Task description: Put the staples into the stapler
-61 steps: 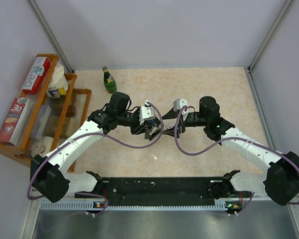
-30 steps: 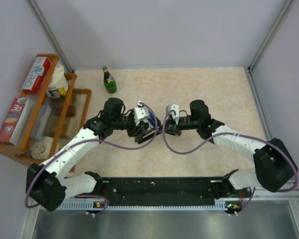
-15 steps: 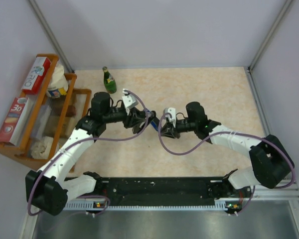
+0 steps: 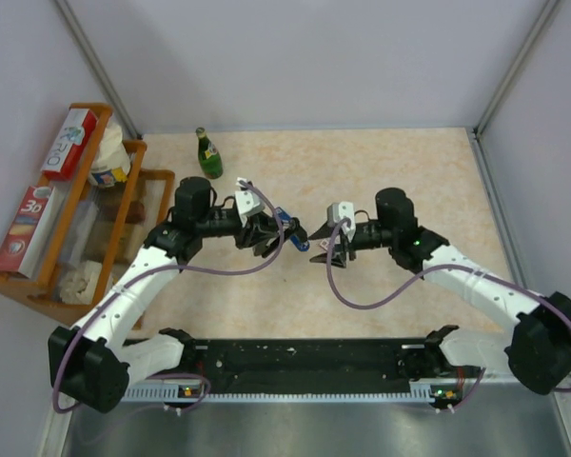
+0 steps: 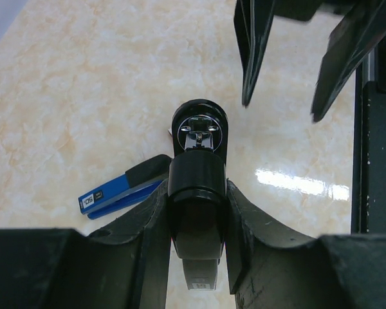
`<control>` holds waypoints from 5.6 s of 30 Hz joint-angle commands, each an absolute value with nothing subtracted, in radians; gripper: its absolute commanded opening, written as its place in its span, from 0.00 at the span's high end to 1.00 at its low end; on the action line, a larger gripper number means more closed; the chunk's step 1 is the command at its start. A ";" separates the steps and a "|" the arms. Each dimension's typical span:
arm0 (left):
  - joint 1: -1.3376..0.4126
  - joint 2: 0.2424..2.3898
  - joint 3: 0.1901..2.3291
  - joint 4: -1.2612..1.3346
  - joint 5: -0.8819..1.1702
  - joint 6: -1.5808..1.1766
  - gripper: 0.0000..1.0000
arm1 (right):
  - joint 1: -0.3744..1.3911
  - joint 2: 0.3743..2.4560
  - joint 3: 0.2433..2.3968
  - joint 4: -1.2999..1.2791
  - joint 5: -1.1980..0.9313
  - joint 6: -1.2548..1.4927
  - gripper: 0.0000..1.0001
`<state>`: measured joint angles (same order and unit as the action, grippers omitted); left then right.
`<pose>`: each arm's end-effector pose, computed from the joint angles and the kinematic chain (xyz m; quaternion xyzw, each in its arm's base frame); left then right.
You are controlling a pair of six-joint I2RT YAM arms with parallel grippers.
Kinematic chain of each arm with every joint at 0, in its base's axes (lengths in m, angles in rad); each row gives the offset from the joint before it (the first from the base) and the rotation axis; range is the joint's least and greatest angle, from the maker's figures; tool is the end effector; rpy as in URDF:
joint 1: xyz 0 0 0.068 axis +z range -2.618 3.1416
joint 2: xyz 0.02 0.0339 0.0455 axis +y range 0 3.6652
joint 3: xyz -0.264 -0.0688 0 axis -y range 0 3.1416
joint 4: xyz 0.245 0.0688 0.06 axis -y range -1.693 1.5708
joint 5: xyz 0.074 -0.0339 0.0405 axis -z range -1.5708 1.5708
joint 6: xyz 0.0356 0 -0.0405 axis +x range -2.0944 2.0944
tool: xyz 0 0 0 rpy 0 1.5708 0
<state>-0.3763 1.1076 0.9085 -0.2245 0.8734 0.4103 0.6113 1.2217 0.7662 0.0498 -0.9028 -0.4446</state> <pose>0.2154 -0.1144 0.3202 0.5037 0.6151 -0.3468 0.4977 0.2005 0.1746 0.2698 -0.5859 0.5282 0.4042 0.4630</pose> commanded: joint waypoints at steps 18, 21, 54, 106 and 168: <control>-0.522 1.186 1.002 -0.347 0.811 0.568 1.00 | 0.663 1.339 0.960 0.002 -0.931 -0.466 0.36; -0.523 1.187 0.999 -0.345 0.819 0.565 1.00 | 0.673 1.356 0.953 0.009 -0.927 -0.466 0.36; -0.311 1.034 0.994 -0.088 0.867 0.217 1.00 | 0.687 1.393 0.848 0.205 -0.862 -0.319 1.00; -0.288 1.034 0.614 0.049 0.321 0.545 1.00 | 0.891 1.663 0.848 -0.071 -0.443 -0.578 1.00; -0.138 1.370 0.788 -0.282 -0.028 0.555 1.00 | 0.969 1.819 0.900 -0.238 -0.531 -0.650 1.00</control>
<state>-0.1993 1.2675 0.8001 -0.1875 0.2615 0.3775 0.8711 1.7603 0.9798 0.0803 -0.3180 -0.6319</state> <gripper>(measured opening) 0.415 0.230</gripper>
